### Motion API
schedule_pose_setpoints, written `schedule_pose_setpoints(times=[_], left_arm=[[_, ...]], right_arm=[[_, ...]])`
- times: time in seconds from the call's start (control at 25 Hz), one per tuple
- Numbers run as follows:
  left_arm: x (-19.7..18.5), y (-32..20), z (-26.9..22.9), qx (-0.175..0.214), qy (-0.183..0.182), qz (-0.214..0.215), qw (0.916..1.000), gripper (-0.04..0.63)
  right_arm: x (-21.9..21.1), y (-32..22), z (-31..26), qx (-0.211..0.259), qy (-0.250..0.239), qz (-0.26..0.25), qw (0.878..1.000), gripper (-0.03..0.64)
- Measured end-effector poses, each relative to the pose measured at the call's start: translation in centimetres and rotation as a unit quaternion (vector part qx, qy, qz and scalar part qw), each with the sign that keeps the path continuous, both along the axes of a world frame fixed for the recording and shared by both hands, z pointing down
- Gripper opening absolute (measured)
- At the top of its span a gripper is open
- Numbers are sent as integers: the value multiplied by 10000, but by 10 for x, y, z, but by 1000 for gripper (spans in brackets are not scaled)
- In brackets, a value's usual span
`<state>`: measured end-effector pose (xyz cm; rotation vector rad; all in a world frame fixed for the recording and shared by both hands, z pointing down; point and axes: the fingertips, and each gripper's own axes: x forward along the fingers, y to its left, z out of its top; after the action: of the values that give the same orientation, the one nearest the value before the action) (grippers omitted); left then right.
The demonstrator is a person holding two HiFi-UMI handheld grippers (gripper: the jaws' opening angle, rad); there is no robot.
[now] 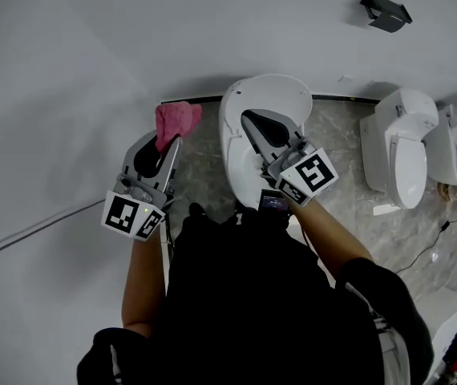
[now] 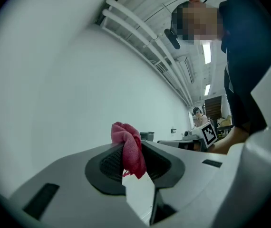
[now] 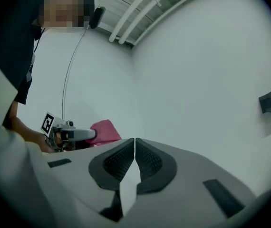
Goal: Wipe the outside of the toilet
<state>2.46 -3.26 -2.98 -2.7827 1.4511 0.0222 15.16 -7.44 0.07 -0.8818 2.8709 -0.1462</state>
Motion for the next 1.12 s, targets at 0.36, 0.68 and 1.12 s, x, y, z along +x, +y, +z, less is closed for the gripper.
schedule_pose_setpoints(times=[0.36, 0.68, 1.12], left_arm=[[-1, 8, 13, -226, 130, -314, 9992, 95], [-9, 47, 24, -458, 269, -149, 9985, 97], [-12, 190, 13, -465, 438, 127, 9979, 97]], right_arm=[[22, 12, 35, -235, 359, 190, 9989, 34], [29, 56, 18, -128, 231, 304, 9992, 34], [26, 190, -11, -48, 57, 566, 9984, 34]])
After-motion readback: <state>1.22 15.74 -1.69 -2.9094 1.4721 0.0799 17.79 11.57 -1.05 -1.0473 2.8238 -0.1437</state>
